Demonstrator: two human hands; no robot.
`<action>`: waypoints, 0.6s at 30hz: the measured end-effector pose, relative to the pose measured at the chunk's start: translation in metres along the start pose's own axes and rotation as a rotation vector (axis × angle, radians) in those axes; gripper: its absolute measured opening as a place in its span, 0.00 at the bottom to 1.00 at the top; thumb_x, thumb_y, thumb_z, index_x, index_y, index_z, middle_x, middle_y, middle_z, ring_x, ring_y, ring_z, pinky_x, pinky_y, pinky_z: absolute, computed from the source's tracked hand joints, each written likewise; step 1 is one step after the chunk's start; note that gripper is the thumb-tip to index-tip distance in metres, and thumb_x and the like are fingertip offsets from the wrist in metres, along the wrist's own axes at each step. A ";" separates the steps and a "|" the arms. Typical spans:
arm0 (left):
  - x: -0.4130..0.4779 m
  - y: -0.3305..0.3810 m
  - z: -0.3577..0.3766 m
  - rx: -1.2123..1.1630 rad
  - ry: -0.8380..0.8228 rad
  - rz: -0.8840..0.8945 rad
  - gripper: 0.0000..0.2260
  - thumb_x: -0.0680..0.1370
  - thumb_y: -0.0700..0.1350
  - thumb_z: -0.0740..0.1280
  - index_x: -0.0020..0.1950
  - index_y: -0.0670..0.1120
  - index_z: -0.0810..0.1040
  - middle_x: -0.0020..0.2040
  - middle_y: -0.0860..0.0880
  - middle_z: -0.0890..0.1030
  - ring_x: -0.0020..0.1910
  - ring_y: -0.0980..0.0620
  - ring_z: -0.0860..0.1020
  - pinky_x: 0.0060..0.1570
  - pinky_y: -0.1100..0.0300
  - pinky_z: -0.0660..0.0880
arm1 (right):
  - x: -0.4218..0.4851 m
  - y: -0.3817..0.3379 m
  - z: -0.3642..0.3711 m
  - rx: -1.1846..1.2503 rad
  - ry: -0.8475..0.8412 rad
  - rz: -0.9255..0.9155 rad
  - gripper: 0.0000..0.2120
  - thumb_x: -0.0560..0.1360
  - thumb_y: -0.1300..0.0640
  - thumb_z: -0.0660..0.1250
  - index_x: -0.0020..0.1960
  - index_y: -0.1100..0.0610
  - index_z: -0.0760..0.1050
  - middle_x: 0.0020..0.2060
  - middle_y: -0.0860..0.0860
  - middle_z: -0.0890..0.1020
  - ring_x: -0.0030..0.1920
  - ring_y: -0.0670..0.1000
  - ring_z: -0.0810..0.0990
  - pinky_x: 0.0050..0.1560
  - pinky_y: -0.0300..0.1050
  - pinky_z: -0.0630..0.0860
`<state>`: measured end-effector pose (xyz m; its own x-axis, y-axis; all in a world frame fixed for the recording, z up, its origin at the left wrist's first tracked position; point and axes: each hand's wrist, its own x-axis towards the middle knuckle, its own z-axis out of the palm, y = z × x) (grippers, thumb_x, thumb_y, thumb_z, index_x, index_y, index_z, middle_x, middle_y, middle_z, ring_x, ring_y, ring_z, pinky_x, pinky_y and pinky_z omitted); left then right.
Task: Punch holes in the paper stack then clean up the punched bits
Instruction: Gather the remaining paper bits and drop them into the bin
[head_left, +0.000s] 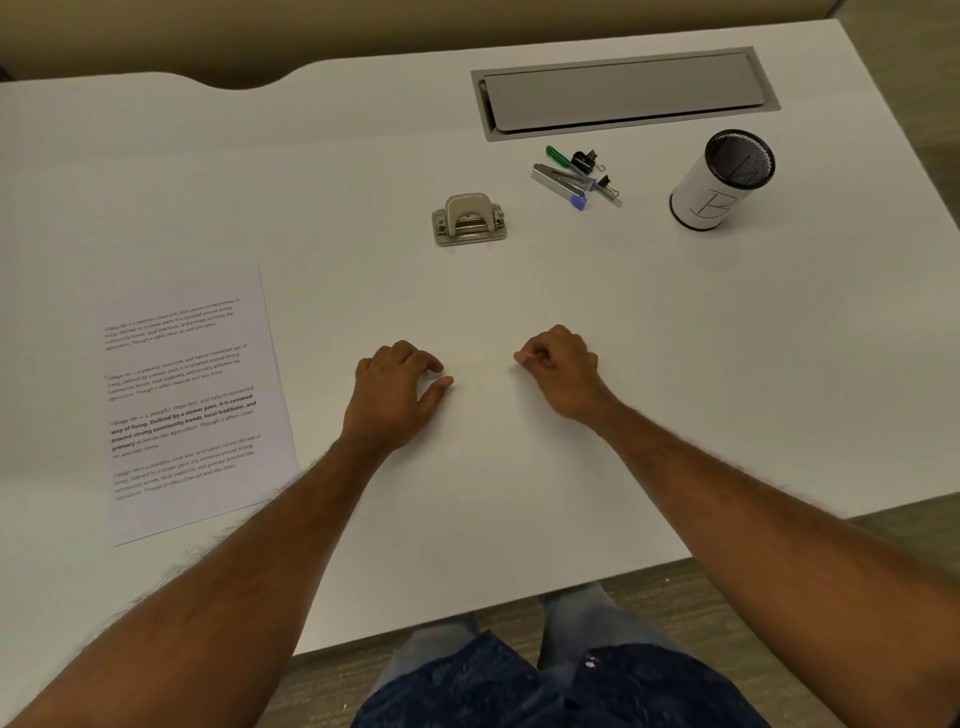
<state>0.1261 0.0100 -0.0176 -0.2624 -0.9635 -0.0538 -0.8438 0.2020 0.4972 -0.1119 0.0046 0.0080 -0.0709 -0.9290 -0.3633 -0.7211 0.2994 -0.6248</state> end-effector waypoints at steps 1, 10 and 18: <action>0.001 0.002 0.001 0.002 0.000 0.001 0.10 0.78 0.53 0.67 0.52 0.49 0.81 0.51 0.51 0.80 0.51 0.48 0.77 0.52 0.55 0.65 | 0.002 0.001 -0.006 0.035 0.006 0.011 0.09 0.78 0.51 0.66 0.39 0.50 0.75 0.45 0.48 0.75 0.52 0.51 0.74 0.58 0.52 0.65; 0.030 0.030 0.005 0.055 -0.038 0.073 0.10 0.78 0.54 0.67 0.53 0.50 0.81 0.52 0.51 0.80 0.52 0.48 0.77 0.52 0.55 0.64 | 0.018 0.015 -0.063 0.214 0.130 -0.012 0.12 0.77 0.56 0.67 0.35 0.50 0.72 0.36 0.42 0.73 0.46 0.49 0.75 0.58 0.59 0.73; 0.081 0.070 0.005 0.061 -0.031 0.146 0.11 0.78 0.55 0.67 0.54 0.50 0.80 0.53 0.51 0.80 0.53 0.47 0.78 0.53 0.52 0.67 | 0.060 0.036 -0.140 0.238 0.294 -0.051 0.10 0.77 0.57 0.67 0.37 0.55 0.73 0.36 0.50 0.73 0.42 0.50 0.72 0.48 0.49 0.70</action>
<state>0.0435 -0.0527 0.0080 -0.3979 -0.9173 -0.0114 -0.8221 0.3510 0.4482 -0.2382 -0.0711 0.0603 -0.2587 -0.9563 -0.1358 -0.5508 0.2616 -0.7926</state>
